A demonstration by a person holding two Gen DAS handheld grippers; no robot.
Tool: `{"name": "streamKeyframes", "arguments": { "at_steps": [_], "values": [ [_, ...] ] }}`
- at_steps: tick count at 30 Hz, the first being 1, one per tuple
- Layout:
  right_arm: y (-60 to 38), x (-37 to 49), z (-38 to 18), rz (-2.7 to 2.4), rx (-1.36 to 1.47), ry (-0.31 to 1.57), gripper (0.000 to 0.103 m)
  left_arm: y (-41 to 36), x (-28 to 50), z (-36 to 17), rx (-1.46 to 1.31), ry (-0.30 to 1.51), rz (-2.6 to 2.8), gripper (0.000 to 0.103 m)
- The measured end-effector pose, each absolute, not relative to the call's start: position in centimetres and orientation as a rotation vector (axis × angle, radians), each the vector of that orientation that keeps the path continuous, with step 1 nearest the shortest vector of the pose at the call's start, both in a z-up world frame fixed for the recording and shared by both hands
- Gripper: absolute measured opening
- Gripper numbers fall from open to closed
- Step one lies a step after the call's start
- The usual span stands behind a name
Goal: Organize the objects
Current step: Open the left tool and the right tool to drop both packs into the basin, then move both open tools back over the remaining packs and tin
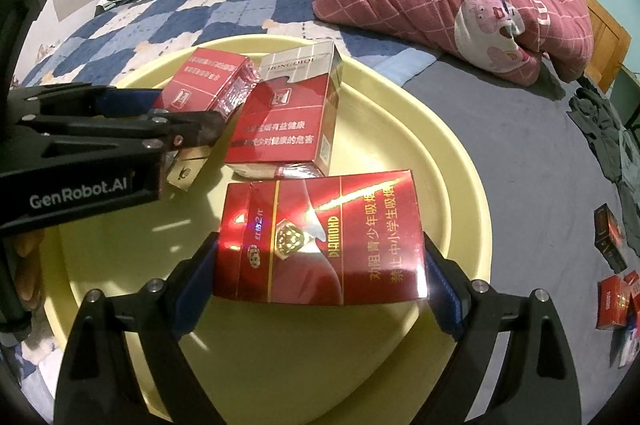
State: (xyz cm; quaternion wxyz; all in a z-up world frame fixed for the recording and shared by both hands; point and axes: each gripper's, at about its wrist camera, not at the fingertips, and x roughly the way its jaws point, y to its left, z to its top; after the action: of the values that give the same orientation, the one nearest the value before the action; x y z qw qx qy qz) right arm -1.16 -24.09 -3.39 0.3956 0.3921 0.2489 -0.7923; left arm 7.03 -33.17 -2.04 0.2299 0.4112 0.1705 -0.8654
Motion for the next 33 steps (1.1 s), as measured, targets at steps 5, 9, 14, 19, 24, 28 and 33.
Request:
{"name": "streamKeyframes", "arguments": {
  "at_steps": [5,9,14,19,24,28,33],
  "values": [
    [-24.0,-1.2,-3.2,-2.007,0.990,0.611,0.099,-33.0,7.7,-1.1,1.078,0.482,-2.383,0.073],
    [-22.2,-1.1,-0.4,-2.016,0.925,0.494,0.103,-32.6,9.3,1.0,0.961,0.554,-2.391,0.103],
    [-18.2,-1.1,3.5,-2.094,0.881,0.452,0.103,-29.8,10.6,4.8,0.882,0.477,-2.441,0.103],
    [-12.4,-1.5,6.7,-2.199,0.880,0.383,0.103,-26.0,11.4,7.4,0.841,0.406,-2.480,0.103],
    [-7.2,-1.4,8.3,-2.277,0.880,0.346,0.103,-22.2,12.5,9.1,0.806,0.382,-2.525,0.103],
    [-4.2,-1.6,8.9,-2.324,0.888,0.311,0.103,-19.5,12.4,9.3,0.841,0.365,-2.544,0.103],
    [0.2,-2.1,8.7,-2.382,0.918,0.258,0.103,-16.5,10.8,9.1,0.876,0.370,-2.582,0.103]
  ]
}}
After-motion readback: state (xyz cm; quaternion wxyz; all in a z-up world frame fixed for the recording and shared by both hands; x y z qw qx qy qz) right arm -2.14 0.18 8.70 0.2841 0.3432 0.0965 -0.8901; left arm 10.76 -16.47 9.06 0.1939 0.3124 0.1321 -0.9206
